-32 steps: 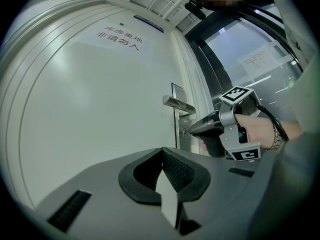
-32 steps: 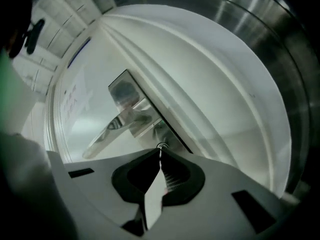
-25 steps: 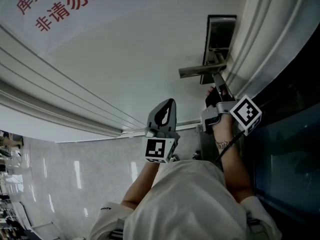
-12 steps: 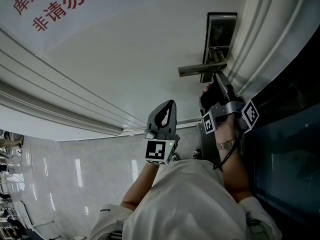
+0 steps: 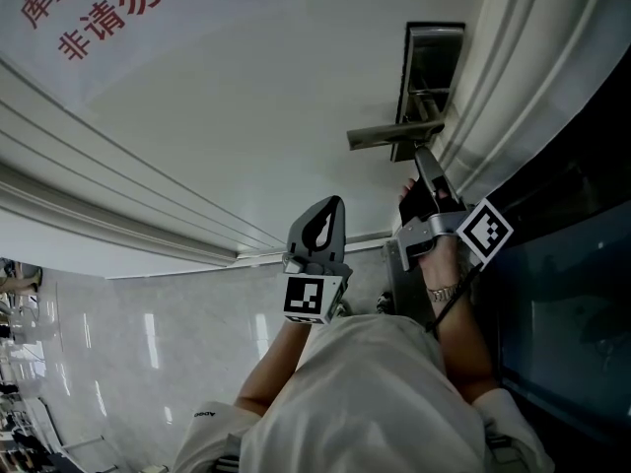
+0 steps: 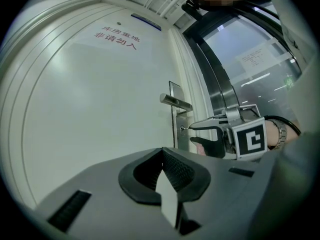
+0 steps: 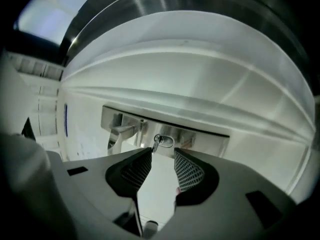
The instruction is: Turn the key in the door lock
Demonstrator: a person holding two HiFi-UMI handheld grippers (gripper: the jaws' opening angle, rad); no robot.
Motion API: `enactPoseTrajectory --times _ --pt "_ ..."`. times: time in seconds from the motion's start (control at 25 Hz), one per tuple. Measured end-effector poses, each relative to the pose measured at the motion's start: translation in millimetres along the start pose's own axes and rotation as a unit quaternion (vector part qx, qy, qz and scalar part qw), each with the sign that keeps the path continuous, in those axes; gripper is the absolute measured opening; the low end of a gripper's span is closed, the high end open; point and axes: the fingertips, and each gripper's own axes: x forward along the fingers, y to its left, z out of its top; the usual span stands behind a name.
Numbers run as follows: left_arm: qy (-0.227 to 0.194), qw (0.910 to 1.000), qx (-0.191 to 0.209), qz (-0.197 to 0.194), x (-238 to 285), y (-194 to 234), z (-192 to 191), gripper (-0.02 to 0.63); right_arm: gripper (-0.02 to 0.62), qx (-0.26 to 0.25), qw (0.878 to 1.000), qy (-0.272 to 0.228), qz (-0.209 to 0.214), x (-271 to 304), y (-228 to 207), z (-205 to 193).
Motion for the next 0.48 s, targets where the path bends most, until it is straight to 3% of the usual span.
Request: enactPoseTrajectory --times 0.16,0.28,0.32,0.36,0.48 --pt "-0.001 1.0000 -0.002 -0.005 3 -2 -1 0.009 0.123 -0.109 0.994 0.025 -0.003 -8 6 -1" --pt "-0.002 0.9999 -0.003 -0.011 6 -8 -1 0.009 0.129 -0.216 0.976 0.032 -0.019 -13 13 -1" --pt "-0.002 0.9999 -0.003 -0.013 7 -9 -1 0.009 0.132 -0.275 0.960 0.033 -0.033 -14 17 0" --pt "-0.002 0.9999 -0.003 -0.014 8 -10 -1 0.009 0.133 -0.345 0.937 0.033 -0.048 -15 21 1" --pt "-0.003 0.9998 -0.004 -0.017 10 -13 0 0.009 0.133 -0.536 0.839 0.045 -0.080 -11 33 -4"
